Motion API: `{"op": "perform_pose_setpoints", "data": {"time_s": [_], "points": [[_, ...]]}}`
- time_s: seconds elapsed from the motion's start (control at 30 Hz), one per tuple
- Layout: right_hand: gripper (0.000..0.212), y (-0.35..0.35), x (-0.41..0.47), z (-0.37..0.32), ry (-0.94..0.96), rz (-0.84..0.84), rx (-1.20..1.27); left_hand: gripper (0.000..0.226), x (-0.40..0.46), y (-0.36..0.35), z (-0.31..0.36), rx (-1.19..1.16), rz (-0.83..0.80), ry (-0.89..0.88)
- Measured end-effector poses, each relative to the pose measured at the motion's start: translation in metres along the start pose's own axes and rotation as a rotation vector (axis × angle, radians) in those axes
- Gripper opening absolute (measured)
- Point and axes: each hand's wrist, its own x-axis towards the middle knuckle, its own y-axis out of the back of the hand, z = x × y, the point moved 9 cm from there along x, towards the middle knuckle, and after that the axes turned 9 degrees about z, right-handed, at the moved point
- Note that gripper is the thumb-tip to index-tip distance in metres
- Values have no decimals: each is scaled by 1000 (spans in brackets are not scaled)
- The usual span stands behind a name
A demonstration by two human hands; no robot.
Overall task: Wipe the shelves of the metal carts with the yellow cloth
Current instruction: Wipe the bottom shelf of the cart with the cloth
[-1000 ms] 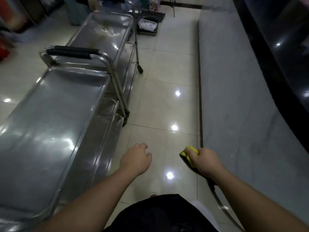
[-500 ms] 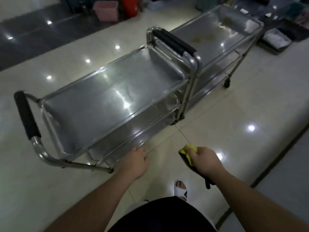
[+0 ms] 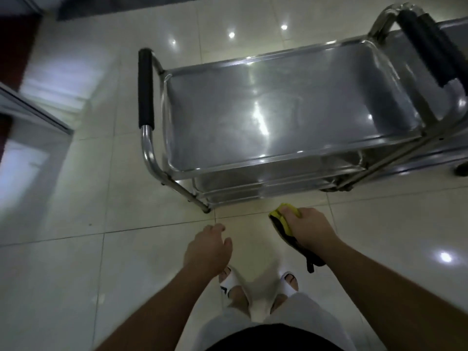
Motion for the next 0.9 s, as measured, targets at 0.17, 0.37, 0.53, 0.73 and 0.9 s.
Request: {"op": "perform_pose_setpoints", "data": {"time_s": [0.17, 0.37, 0.53, 0.73, 0.9], "points": [[63, -62, 33, -47, 91, -95, 4, 47, 18, -7, -49, -24, 17, 109], [64, -120, 79, -74, 225, -238, -80, 47, 42, -23, -92, -92, 93, 276], [64, -154, 132, -64, 282, -231, -134, 47, 85, -49, -122, -115, 163, 317], [63, -215, 210, -46, 263, -110, -151, 48, 157, -111, -155, -166, 201, 305], [62, -258, 251, -73, 407, -54, -207, 64, 213, -146, -197, -333, 332, 363]]}}
